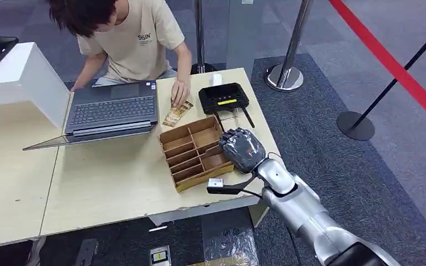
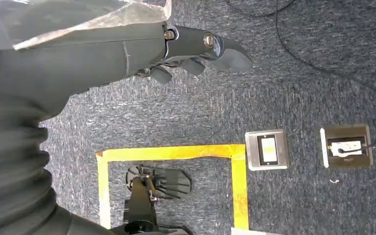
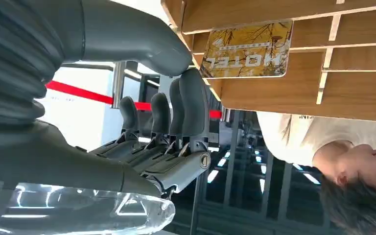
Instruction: Pass the card to the sensor for recognition and then transmit it.
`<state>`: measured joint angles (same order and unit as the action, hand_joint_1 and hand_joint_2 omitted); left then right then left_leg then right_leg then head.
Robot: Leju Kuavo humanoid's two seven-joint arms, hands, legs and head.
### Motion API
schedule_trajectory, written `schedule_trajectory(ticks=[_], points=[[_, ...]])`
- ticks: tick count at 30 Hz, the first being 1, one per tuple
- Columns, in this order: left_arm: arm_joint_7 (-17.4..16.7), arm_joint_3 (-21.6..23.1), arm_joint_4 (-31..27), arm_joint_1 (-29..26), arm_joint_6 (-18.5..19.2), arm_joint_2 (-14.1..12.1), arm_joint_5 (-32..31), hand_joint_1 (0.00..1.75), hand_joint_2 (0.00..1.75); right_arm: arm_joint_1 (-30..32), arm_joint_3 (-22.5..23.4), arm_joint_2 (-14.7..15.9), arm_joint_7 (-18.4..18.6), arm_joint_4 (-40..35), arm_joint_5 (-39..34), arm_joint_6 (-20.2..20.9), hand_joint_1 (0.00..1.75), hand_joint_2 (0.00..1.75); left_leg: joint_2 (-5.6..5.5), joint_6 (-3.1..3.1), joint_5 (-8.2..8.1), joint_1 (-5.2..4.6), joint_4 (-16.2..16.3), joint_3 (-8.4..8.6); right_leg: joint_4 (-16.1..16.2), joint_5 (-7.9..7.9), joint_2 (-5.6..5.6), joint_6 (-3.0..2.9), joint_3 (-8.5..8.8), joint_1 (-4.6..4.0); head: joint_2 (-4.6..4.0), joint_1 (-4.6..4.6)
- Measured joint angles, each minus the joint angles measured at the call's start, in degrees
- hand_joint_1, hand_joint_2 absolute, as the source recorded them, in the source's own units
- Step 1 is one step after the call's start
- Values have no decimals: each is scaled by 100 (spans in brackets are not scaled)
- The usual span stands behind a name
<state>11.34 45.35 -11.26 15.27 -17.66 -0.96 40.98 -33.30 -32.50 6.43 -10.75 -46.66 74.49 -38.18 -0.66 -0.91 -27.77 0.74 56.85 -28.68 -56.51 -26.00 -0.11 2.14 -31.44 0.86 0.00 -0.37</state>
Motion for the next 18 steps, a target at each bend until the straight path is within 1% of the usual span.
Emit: schedule_trajectory(ticks=[18], points=[[0,0,0,0,0,0,0,0,175,0,0,0,0,0,0,0,113,175,0,0,0,0,0,0,0,0,0,0,0,0,0,0]])
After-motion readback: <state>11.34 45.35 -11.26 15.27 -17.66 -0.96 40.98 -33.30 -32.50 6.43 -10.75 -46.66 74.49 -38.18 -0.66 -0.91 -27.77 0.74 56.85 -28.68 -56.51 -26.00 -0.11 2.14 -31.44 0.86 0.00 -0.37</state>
